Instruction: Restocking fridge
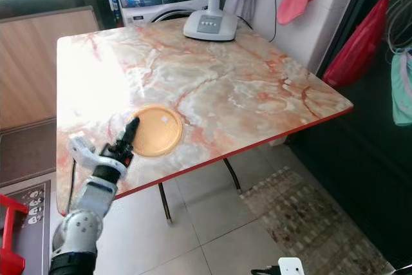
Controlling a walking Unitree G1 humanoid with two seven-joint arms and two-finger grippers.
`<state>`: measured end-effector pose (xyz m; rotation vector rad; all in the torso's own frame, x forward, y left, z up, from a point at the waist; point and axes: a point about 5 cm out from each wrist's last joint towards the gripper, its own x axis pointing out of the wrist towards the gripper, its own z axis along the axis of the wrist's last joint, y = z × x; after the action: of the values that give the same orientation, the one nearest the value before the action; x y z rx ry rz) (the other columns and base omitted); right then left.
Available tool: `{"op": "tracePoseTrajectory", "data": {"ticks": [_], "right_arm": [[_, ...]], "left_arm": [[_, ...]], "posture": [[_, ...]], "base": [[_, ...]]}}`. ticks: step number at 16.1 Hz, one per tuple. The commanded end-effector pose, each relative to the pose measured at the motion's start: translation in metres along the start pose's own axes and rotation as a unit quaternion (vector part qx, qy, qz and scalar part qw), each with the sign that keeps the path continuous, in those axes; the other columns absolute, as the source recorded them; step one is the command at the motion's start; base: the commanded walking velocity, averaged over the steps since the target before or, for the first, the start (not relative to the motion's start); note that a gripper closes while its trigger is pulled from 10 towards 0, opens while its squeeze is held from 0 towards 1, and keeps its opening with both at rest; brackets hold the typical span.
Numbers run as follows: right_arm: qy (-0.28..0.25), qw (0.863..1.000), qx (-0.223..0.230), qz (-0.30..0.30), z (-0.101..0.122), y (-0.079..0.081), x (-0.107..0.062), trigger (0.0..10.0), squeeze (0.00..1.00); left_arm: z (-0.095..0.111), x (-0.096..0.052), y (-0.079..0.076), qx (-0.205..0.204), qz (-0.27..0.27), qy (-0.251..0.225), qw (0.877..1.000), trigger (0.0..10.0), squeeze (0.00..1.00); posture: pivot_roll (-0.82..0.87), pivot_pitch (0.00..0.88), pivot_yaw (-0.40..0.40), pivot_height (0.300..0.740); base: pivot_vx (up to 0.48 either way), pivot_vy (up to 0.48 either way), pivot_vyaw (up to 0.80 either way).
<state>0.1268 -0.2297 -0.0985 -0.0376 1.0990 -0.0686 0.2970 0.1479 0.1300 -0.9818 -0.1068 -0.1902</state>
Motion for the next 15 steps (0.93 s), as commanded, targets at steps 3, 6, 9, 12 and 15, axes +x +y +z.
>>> {"op": "tracePoseTrajectory", "data": {"ticks": [3,6,9,12,15], "right_arm": [[-0.001,1.0,0.01,-0.004,-0.0034,-0.0011,-0.0008,10.0,0.0],[0.002,1.0,0.014,-0.004,-0.0053,0.0006,-0.0008,10.0,0.0],[0.01,1.0,0.009,-0.006,-0.0071,0.001,-0.0009,10.0,0.0],[0.009,1.0,0.01,-0.003,-0.0072,0.0019,-0.0008,10.0,0.0],[0.01,1.0,0.008,-0.002,-0.0066,0.0024,-0.0006,10.0,0.0]], "left_arm": [[-0.0106,-0.0062,-0.0002,-0.019,0.013,0.016,1.0,10.0,0.0],[-0.0086,-0.0029,-0.0025,-0.015,0.009,0.025,1.0,10.0,0.0],[-0.0094,-0.0034,-0.0023,-0.016,0.009,0.029,0.999,10.0,0.0],[-0.0122,-0.0037,-0.0033,-0.015,0.007,0.035,0.999,10.0,0.0],[-0.0109,-0.0009,-0.0042,-0.015,0.006,0.031,0.999,10.0,0.0]], "posture": [[0.02,0.0,-0.014,0.74],[0.02,0.0,-0.002,0.74],[0.02,0.0,0.001,0.74],[0.02,0.0,0.002,0.74],[0.02,0.0,0.004,0.74]], "base": [[0.0,0.0,0.0],[0.0,0.0,0.0],[0.0,0.0,0.0],[0.0,0.0,-0.79],[0.0,0.0,-0.79]]}}
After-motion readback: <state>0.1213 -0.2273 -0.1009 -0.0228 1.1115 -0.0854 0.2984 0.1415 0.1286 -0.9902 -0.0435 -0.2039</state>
